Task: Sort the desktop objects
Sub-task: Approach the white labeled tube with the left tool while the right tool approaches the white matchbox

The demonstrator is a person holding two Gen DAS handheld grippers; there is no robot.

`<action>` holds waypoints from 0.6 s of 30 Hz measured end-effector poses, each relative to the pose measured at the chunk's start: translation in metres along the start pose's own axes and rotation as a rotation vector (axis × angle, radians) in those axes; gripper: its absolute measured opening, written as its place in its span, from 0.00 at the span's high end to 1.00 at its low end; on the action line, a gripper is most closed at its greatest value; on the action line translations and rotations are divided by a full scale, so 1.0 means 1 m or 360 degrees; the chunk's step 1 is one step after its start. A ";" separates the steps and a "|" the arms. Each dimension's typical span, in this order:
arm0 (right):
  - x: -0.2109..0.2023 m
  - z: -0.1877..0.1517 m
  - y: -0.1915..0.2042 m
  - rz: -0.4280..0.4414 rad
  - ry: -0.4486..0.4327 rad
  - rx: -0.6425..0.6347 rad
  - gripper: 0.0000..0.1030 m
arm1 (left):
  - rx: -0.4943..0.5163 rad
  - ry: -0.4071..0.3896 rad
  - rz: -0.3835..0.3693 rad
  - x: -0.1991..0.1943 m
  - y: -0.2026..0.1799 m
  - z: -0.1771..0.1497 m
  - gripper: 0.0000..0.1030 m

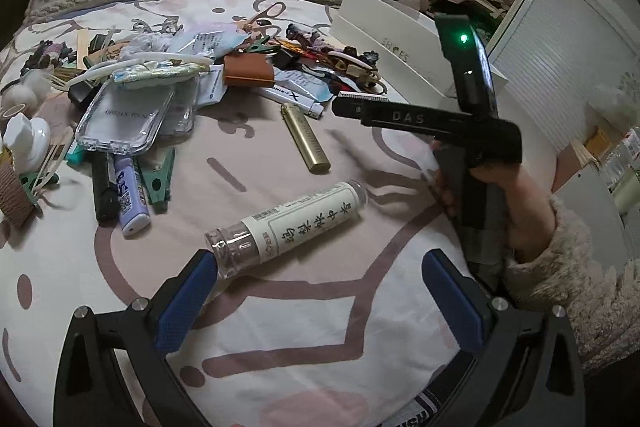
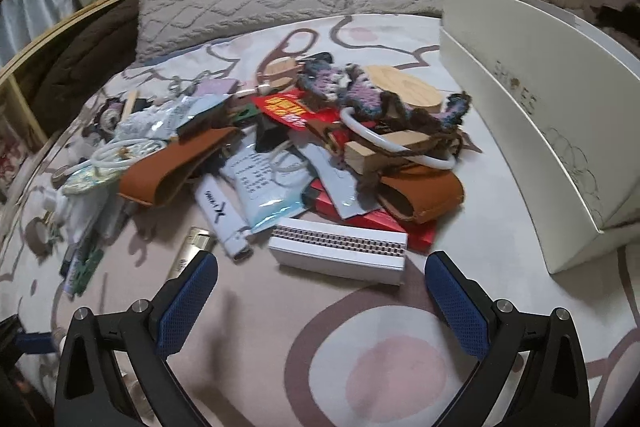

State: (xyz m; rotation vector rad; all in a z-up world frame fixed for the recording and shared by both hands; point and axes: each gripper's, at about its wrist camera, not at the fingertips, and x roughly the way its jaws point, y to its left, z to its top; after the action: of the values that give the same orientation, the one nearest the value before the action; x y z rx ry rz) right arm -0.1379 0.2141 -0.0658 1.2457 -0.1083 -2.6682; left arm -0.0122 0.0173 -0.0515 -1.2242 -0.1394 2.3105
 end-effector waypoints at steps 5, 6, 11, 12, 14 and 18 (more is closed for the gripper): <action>0.004 -0.001 -0.006 -0.0089 -0.0002 0.0050 0.32 | -0.0026 -0.0078 0.0133 -0.004 0.003 0.002 0.00; 0.003 -0.002 -0.007 -0.0077 -0.0010 0.0049 0.32 | -0.0034 -0.0094 0.0158 -0.005 0.004 0.002 0.00; -0.001 -0.004 -0.009 -0.0006 -0.0032 0.0060 0.32 | -0.0062 -0.0145 0.0203 -0.003 0.010 0.007 0.00; -0.002 -0.005 -0.009 0.0008 -0.0032 0.0061 0.32 | -0.0070 -0.0149 0.0184 -0.002 0.011 0.008 0.00; -0.004 -0.007 -0.008 0.0030 -0.0030 0.0053 0.32 | -0.0095 -0.0148 0.0123 0.001 0.012 0.011 0.00; -0.012 -0.016 -0.004 0.0060 -0.0018 -0.0010 0.32 | -0.0071 -0.0126 0.0105 0.011 0.006 0.016 0.00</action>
State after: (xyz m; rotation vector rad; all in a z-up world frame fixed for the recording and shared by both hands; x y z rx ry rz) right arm -0.1188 0.2204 -0.0681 1.2143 -0.1236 -2.6418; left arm -0.0322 0.0198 -0.0524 -1.1755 -0.1819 2.4264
